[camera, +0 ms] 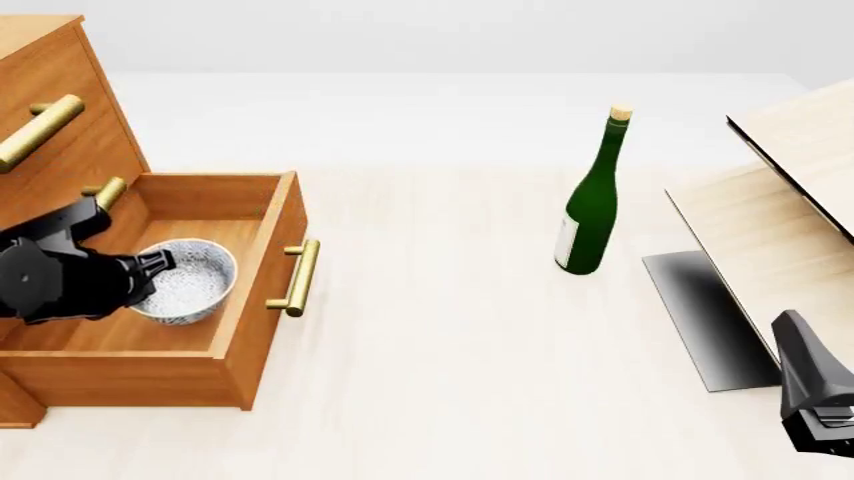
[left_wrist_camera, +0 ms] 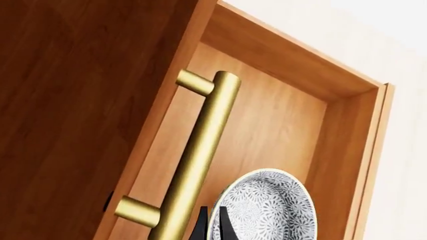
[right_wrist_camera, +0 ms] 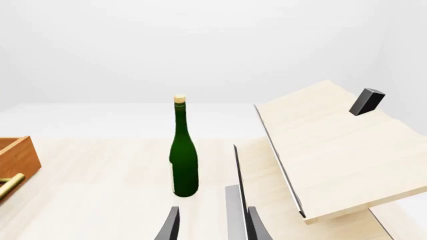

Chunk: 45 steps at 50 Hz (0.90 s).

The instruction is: Put the bowl in the bottom drawer of the cabinet and close it.

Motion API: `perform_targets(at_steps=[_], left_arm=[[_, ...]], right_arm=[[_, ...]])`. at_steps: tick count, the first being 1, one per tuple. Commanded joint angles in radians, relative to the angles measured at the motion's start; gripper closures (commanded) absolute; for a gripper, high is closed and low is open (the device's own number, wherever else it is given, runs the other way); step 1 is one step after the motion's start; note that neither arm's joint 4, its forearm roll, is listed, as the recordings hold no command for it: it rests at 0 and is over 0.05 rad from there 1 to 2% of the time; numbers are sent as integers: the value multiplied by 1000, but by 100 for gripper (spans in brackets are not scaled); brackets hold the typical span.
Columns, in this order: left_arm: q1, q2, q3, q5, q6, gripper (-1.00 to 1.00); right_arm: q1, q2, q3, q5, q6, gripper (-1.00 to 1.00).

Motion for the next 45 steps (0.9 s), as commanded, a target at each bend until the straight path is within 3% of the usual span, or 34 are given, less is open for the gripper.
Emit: perform_targets(at_steps=[1, 14, 15, 45], left_arm=[[39, -4, 43, -18, -2, 100], [40, 10, 47, -28, 2, 100], [41, 11, 46, -28, 4, -100], [62, -52, 26, 20, 43, -100]], right_arm=[[0, 0, 0, 0, 0, -100], [0, 0, 0, 0, 0, -100], [0, 0, 0, 0, 0, -100], [0, 0, 0, 0, 0, -100]])
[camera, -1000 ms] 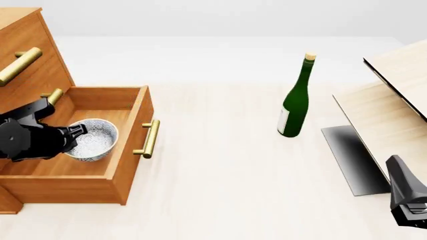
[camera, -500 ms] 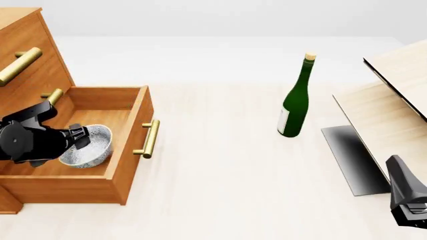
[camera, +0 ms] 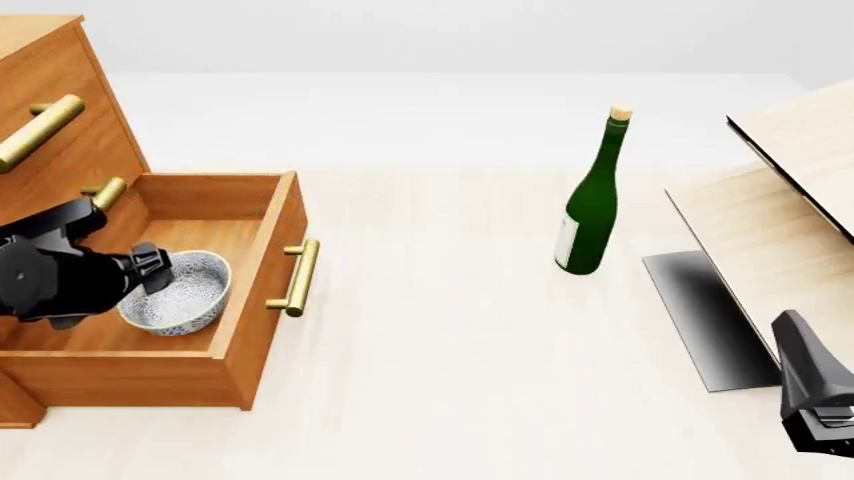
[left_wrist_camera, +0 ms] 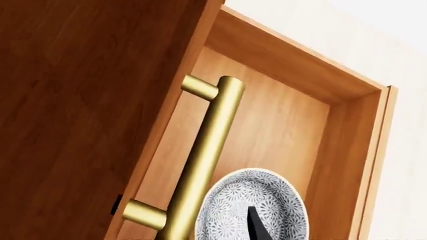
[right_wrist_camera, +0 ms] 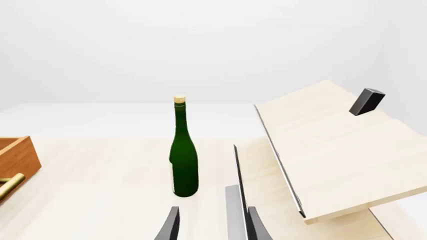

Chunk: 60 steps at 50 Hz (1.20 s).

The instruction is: Put the bowl in the bottom drawer of the cabinet and close it.

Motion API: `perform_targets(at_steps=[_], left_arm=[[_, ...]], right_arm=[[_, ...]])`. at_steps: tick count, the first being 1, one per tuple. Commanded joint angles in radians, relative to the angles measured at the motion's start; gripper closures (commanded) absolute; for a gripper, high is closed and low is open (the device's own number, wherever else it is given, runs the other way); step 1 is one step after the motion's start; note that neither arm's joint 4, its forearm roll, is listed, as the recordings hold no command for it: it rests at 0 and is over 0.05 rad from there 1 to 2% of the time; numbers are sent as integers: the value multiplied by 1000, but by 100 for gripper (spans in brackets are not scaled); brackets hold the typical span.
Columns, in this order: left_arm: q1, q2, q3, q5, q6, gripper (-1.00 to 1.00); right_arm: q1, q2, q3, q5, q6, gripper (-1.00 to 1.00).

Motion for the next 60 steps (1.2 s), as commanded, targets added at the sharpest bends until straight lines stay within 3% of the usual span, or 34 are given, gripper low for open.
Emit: perform_targets(at_steps=[1, 27, 31, 54, 57, 60], left_arm=[[43, -61, 31, 28, 6, -100], [-78, -220, -17, 152, -56, -100], [-154, -266, -49, 203, -76, -100], [-314, -331, -135, 296, -74, -100], [-407, -332, -161, 290, -97, -100], [-423, -337, -180, 300, -88, -100]], right_arm=[[0, 0, 0, 0, 0, -100], [0, 0, 0, 0, 0, -100], [0, 0, 0, 0, 0, -100], [0, 0, 0, 0, 0, -100], [0, 0, 0, 0, 0, -100], [0, 0, 0, 0, 0, -100]])
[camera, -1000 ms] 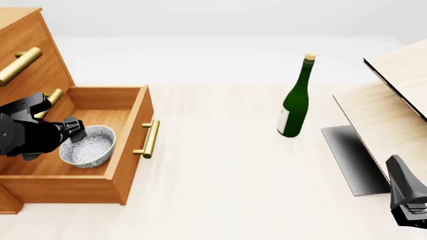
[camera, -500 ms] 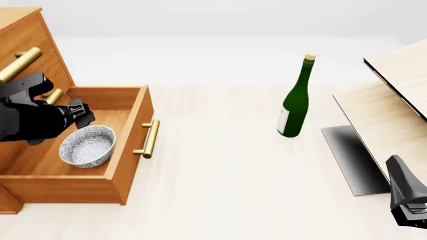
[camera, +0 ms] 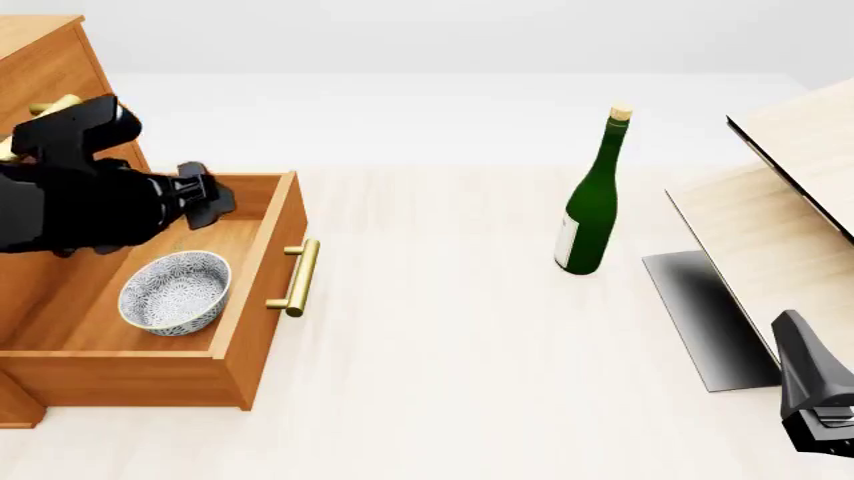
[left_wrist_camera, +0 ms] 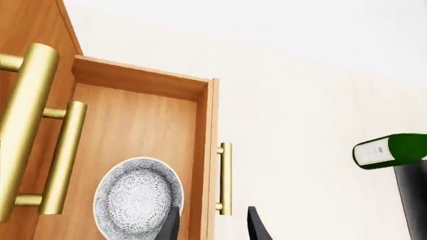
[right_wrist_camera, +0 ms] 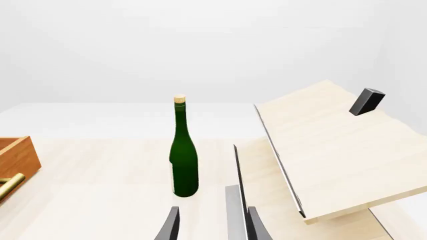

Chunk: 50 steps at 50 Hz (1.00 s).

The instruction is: Put the bowl in the bottom drawer of the cabinet and close it.

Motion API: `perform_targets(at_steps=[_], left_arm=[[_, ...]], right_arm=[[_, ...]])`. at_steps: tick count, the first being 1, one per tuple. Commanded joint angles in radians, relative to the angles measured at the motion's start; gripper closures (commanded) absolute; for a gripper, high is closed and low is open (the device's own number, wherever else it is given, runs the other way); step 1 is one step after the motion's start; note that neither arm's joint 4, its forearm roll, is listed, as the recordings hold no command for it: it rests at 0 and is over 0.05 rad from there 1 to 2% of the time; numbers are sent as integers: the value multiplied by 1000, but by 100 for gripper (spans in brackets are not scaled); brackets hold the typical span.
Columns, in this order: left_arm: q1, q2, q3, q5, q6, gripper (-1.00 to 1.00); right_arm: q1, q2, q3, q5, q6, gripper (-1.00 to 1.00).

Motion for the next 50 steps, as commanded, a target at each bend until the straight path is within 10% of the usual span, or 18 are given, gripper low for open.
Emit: perform_targets(at_steps=[1, 50], left_arm=[[-87, -31, -15, 16, -28, -100], [-375, -23, -54, 39, -22, -100]], right_arm=[[0, 0, 0, 0, 0, -100], [0, 0, 0, 0, 0, -100]])
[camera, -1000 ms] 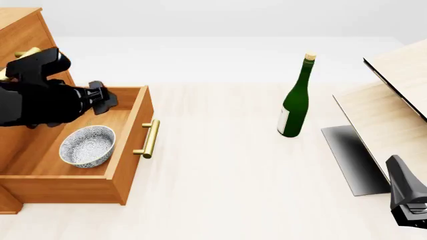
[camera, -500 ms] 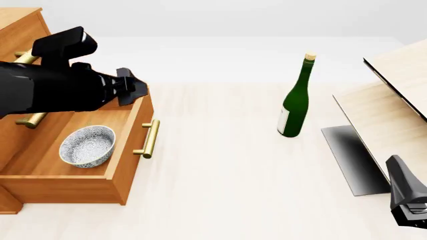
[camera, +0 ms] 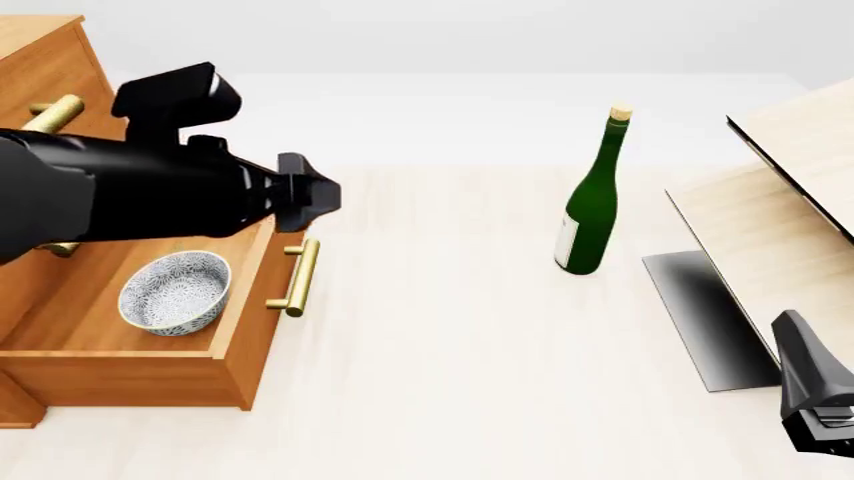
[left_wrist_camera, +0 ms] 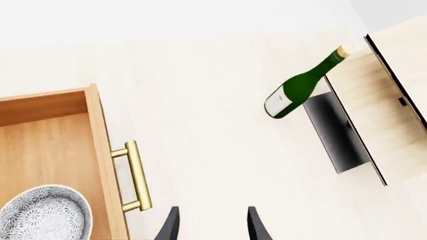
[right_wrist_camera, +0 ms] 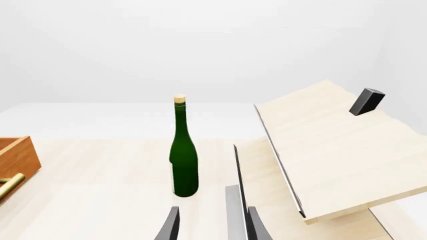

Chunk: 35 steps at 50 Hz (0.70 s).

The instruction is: Put the bowl in the bottom drawer of the cabinet and close it.

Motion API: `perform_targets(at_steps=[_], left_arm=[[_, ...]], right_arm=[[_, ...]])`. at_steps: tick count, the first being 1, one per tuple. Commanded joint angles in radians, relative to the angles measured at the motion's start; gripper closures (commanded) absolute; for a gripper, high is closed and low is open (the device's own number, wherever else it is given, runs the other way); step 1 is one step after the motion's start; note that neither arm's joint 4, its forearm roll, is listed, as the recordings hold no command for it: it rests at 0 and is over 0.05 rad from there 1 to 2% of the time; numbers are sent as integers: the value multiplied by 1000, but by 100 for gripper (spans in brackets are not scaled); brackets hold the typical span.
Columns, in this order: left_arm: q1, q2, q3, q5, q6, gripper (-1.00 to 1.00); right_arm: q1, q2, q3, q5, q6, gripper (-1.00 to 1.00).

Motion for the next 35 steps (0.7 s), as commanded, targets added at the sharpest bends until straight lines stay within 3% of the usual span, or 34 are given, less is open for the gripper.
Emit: perform_targets(at_steps=[1, 2, 3, 4, 12, 23, 35], left_arm=[[-17, -7, 57, -17, -32, -100], [-17, -7, 57, -17, -32, -100], [-22, -345, 107, -12, -14, -100], [-30, 19, 50, -8, -20, -100], [-23, 13, -8, 49, -29, -100], [-76, 36, -60, 88, -62, -100], [-141, 65, 16, 15, -189, -100]], right_arm=[[0, 0, 0, 0, 0, -100], [0, 0, 0, 0, 0, -100], [0, 0, 0, 0, 0, -100], [0, 0, 0, 0, 0, -100], [0, 0, 0, 0, 0, -100], [0, 0, 0, 0, 0, -100], [0, 0, 0, 0, 0, -100]])
